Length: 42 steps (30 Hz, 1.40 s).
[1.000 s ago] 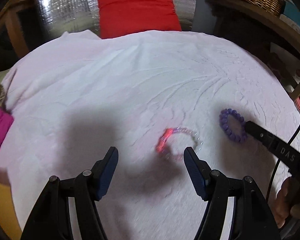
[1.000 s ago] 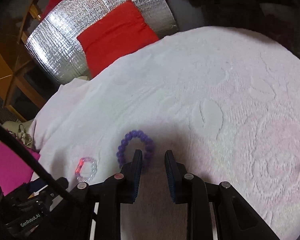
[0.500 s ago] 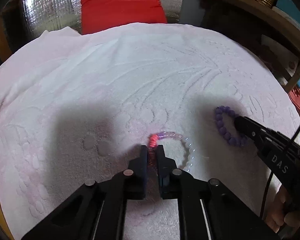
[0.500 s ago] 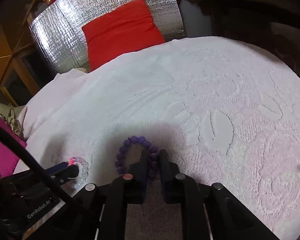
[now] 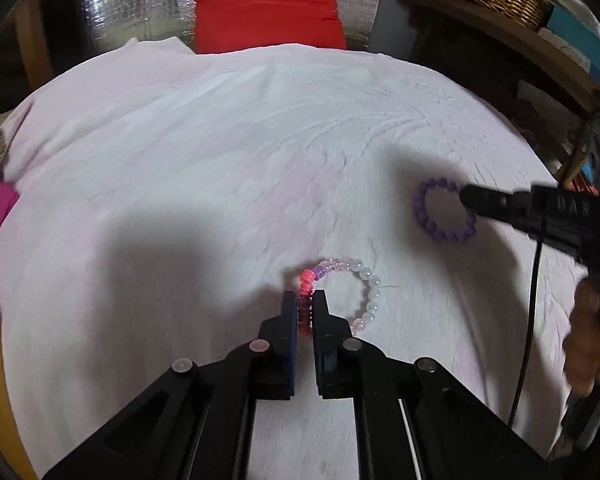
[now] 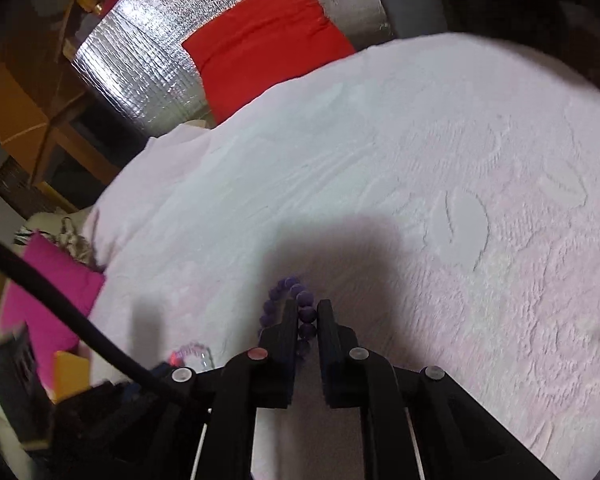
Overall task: Organize jewelry
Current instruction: 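Lift both bead bracelets off the towel and swing toward the orange box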
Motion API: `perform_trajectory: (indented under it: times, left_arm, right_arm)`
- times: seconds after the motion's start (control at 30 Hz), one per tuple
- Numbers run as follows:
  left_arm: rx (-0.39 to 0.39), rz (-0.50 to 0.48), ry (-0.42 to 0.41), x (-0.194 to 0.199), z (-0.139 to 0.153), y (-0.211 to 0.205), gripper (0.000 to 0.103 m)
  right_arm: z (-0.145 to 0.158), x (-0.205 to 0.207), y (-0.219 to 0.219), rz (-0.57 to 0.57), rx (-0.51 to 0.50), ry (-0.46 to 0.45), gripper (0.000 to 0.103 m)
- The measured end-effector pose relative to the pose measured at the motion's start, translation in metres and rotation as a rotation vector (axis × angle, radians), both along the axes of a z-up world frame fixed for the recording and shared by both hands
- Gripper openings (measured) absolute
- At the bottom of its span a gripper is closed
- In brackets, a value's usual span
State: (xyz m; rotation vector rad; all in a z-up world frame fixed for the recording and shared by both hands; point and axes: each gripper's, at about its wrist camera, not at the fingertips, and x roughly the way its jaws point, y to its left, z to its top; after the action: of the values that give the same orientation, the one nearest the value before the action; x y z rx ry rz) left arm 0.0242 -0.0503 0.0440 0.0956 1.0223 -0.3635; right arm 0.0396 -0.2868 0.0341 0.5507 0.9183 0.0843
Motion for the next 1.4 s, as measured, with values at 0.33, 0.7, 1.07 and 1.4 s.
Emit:
perform_trajectory:
  times: [0.33,0.7,1.07,1.4]
  left_arm:
    - [-0.026,0.103,-0.028,-0.064,0.015,0.068,0.007]
    - [-0.036,0.200,0.011,-0.111,-0.002,0.120,0.007]
    - [-0.031,0.181,0.009,-0.106,-0.017,0.121,0.021]
    - [-0.019,0.140,-0.028,-0.099,-0.021,0.113,0.015]
  right_arm:
    - [0.020,-0.022,0.037,0.096,0.054,-0.002,0.010]
    - [0.029,-0.052,0.116,0.262,0.011,0.025,0.010]
    - [-0.005,-0.049,0.113,0.223,-0.039,0.158,0.010]
    - [-0.016,-0.033,0.124,0.239,-0.144,0.172,0.013]
